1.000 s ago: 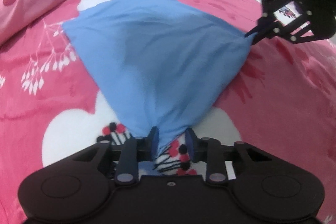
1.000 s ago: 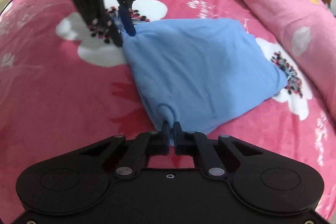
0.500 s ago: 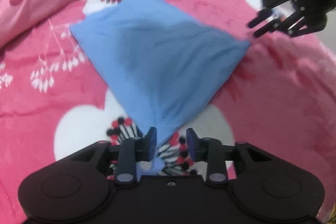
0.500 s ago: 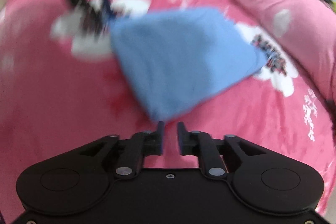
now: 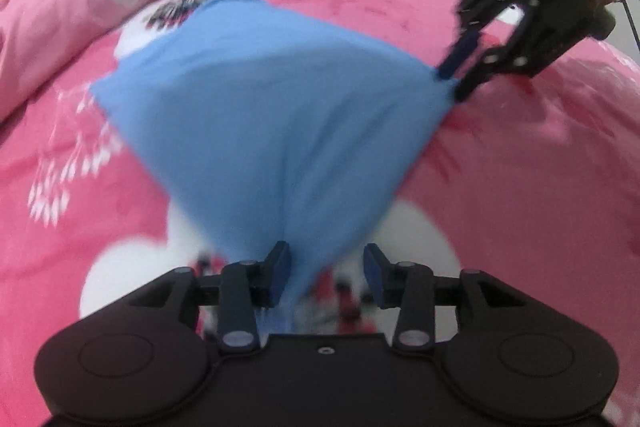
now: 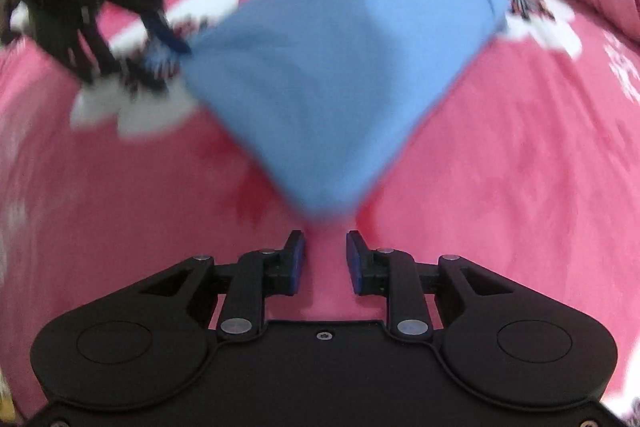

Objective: Fold clothes

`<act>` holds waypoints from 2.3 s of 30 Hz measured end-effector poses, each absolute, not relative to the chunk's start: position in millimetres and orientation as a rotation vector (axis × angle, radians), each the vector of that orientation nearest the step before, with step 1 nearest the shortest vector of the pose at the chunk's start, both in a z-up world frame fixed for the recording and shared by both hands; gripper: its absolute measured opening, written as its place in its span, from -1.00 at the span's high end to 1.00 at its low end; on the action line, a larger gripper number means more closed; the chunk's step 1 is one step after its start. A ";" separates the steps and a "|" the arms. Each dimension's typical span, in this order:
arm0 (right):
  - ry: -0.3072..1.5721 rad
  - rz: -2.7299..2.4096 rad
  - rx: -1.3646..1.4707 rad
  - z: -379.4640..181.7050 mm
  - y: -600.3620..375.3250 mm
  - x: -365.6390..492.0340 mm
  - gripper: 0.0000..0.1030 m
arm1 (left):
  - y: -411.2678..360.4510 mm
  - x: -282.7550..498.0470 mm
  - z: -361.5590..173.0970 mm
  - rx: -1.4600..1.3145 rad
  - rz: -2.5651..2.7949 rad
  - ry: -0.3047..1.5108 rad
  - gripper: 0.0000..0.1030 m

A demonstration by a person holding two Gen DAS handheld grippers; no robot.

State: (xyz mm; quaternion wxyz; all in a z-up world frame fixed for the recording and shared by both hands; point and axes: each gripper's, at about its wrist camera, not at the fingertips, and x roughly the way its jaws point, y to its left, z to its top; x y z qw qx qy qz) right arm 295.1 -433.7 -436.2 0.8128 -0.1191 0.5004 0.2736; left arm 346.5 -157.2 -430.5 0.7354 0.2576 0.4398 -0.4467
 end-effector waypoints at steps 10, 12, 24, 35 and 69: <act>0.833 0.620 -0.216 -404.7 -396.6 384.5 0.30 | -192.2 434.9 -427.2 0.211 -0.842 0.927 0.08; 0.842 0.644 -0.256 -421.3 -387.2 406.6 0.30 | -197.1 452.0 -438.1 0.213 -0.814 0.938 0.10; 0.866 0.722 -0.241 -416.8 -426.0 395.5 0.30 | -182.1 439.6 -415.3 0.325 -0.838 0.896 0.11; 0.810 0.633 -0.198 -450.9 -463.2 513.4 0.42 | -208.1 557.0 -454.0 0.208 -0.822 0.874 0.28; 0.950 -0.037 0.125 -398.0 -379.2 369.5 -0.45 | -234.8 465.6 -377.1 0.187 -0.257 1.105 -0.56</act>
